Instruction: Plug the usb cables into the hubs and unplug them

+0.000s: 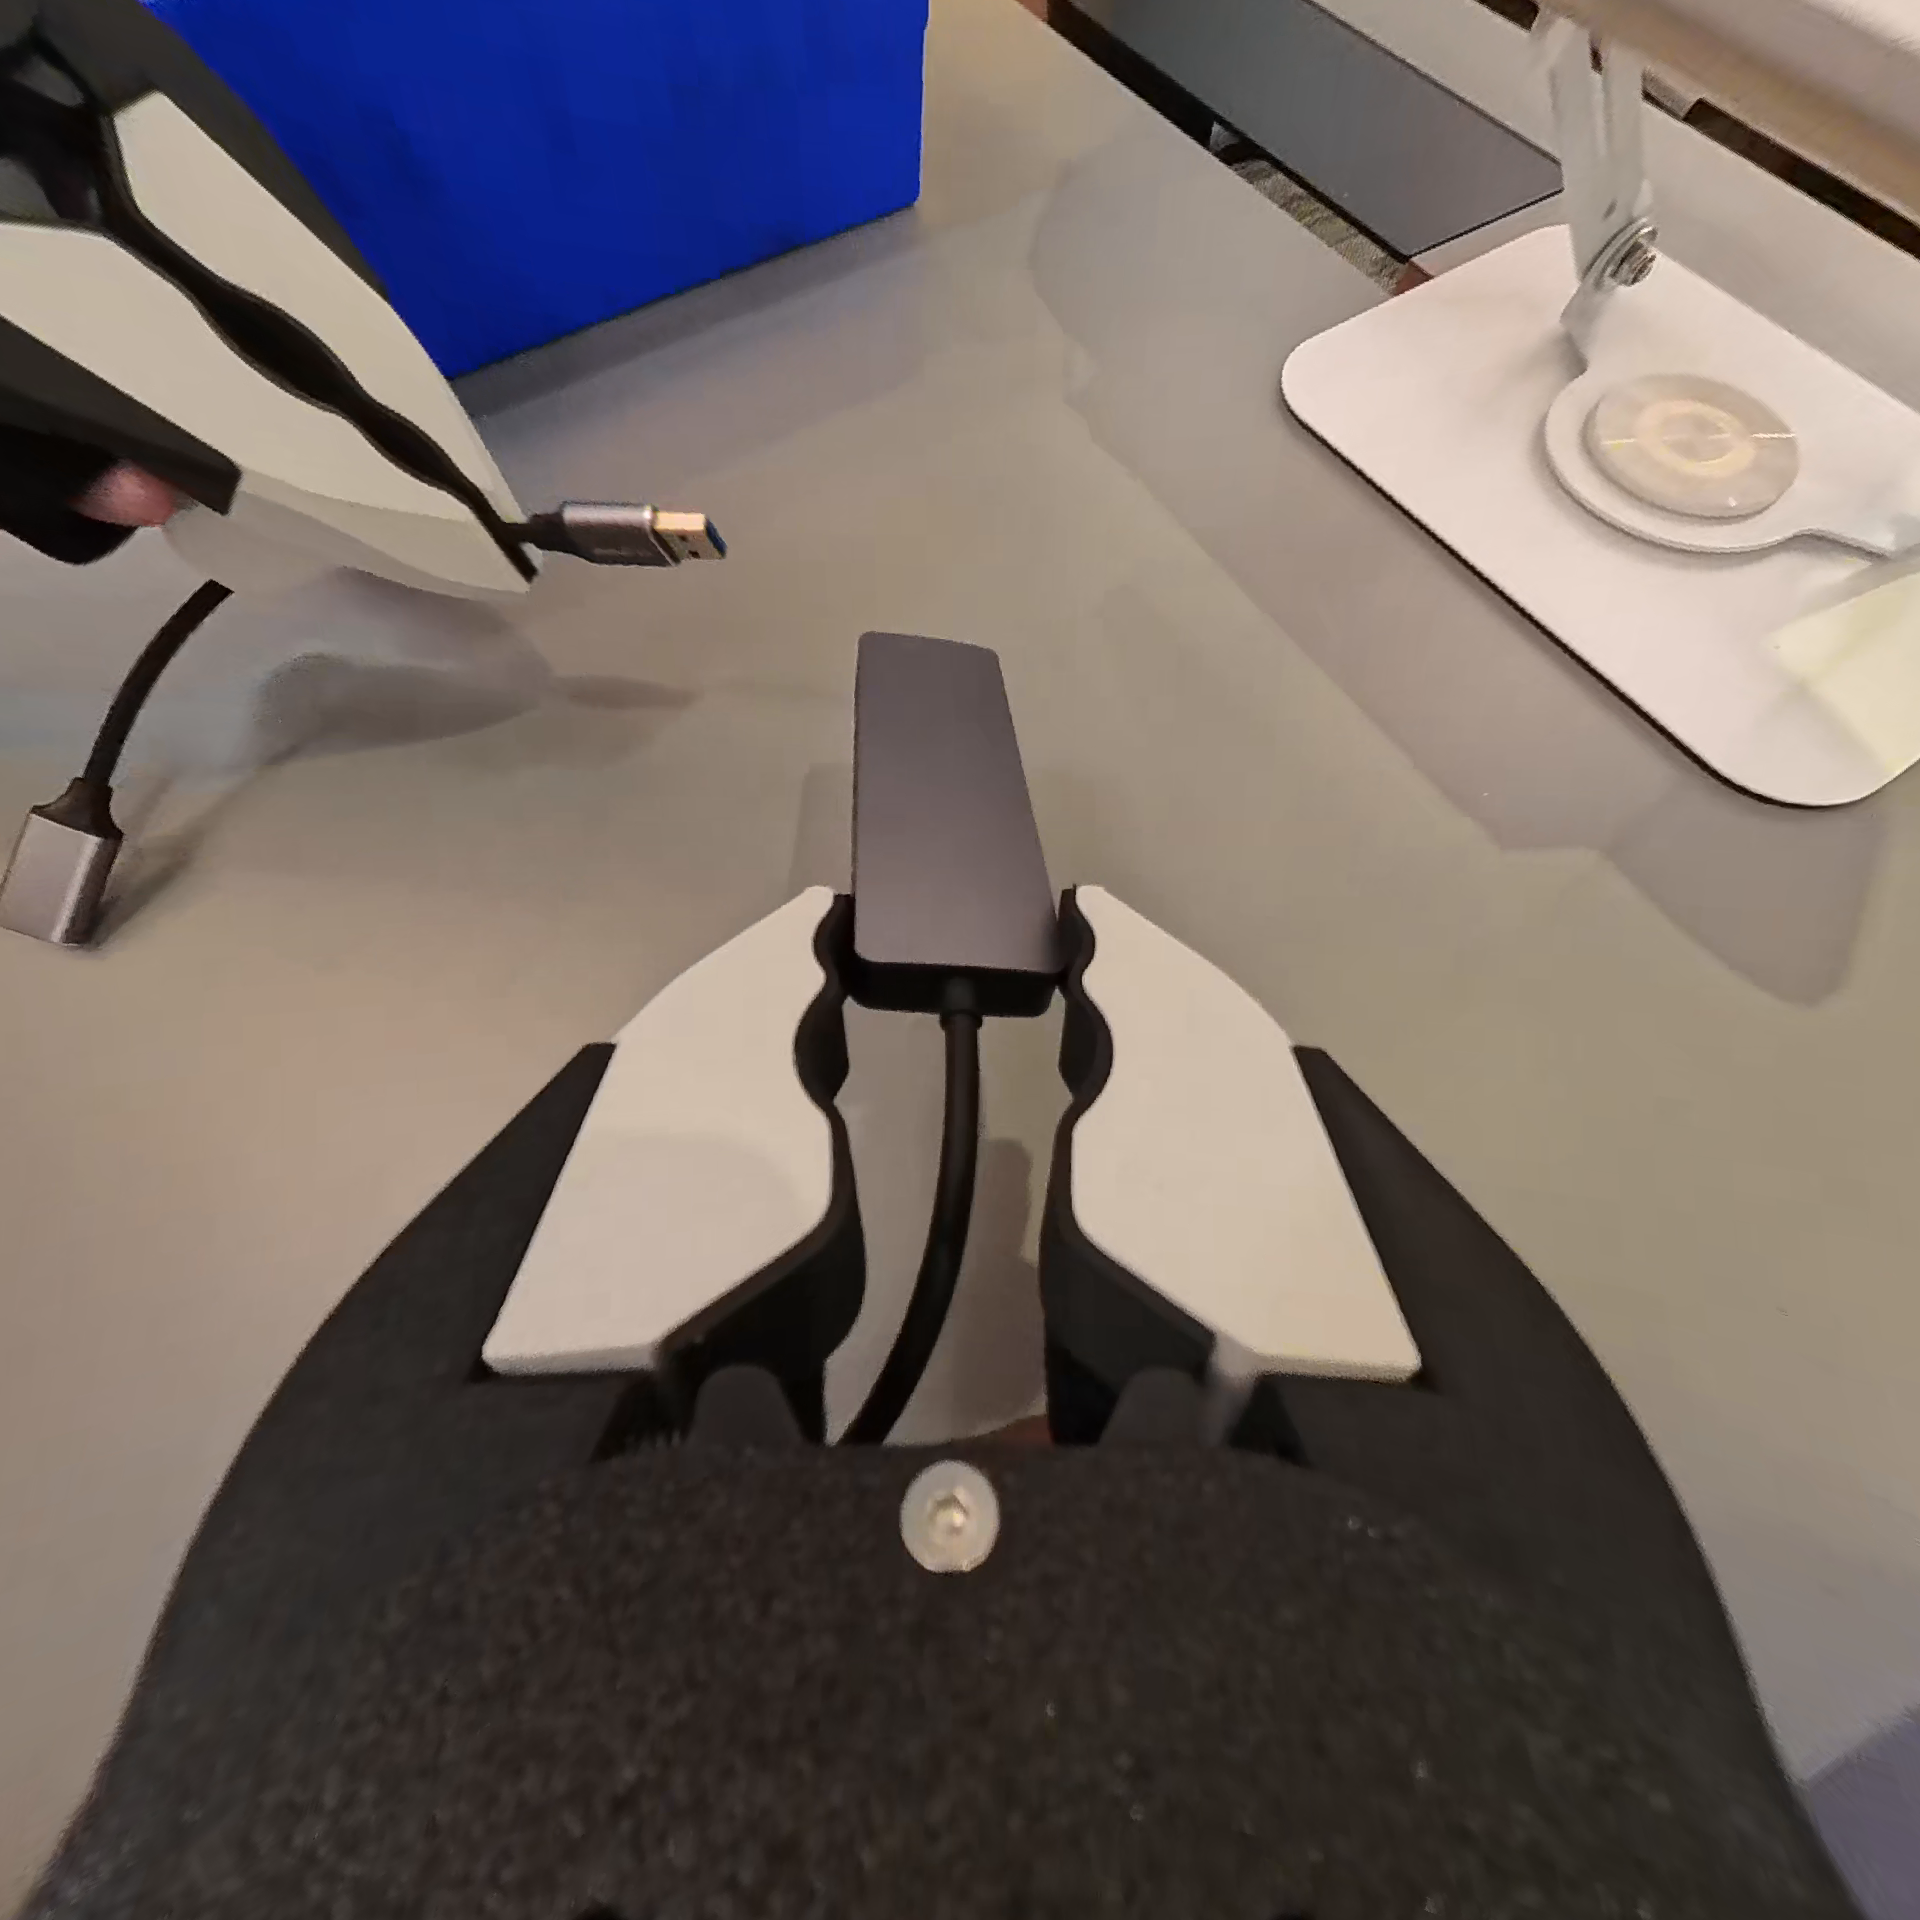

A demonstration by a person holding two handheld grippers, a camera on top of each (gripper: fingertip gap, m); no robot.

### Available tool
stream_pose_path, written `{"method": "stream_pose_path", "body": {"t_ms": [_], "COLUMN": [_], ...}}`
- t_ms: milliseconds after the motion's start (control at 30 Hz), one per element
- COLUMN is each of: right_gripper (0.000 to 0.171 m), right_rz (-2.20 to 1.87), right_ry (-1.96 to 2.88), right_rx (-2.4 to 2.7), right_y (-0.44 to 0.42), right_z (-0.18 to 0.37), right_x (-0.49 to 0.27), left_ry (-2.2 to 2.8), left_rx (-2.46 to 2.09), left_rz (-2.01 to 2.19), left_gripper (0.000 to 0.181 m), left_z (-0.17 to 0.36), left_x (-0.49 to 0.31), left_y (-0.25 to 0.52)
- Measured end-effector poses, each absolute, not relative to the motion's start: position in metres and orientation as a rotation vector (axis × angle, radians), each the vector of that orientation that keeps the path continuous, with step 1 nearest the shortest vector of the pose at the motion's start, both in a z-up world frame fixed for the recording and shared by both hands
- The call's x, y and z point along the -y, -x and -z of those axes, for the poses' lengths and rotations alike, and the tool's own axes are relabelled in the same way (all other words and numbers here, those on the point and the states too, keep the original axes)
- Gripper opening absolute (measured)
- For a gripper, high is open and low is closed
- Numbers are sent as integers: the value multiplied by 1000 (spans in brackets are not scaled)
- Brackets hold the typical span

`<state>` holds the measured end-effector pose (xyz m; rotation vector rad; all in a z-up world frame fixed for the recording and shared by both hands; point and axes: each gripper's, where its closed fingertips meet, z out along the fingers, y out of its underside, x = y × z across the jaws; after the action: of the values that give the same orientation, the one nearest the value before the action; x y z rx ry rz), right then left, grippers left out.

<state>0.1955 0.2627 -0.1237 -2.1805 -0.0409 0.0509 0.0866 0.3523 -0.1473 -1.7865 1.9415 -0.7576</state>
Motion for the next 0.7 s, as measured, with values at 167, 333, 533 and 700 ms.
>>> {"method": "stream_pose_path", "body": {"t_ms": [167, 333, 533, 700], "right_gripper": [38, 38, 38, 38], "right_rz": [-30, 25, 56, 53], "right_ry": [2187, 2180, 2194, 2186], "right_rx": [53, 101, 123, 112], "right_y": [-195, -190, -189, -191], "right_z": [125, 124, 126, 125], "right_x": [-264, -267, -268, -267], "left_ry": [1759, 1731, 1690, 1683], "left_rx": [-1937, -1944, -1961, -1959], "left_rz": [724, 858, 724, 740], "left_gripper": [4, 4, 4, 4], "left_z": [149, 141, 148, 147], "left_x": [-352, -335, -340, -338], "left_y": [-86, -88, -93, -94]}}
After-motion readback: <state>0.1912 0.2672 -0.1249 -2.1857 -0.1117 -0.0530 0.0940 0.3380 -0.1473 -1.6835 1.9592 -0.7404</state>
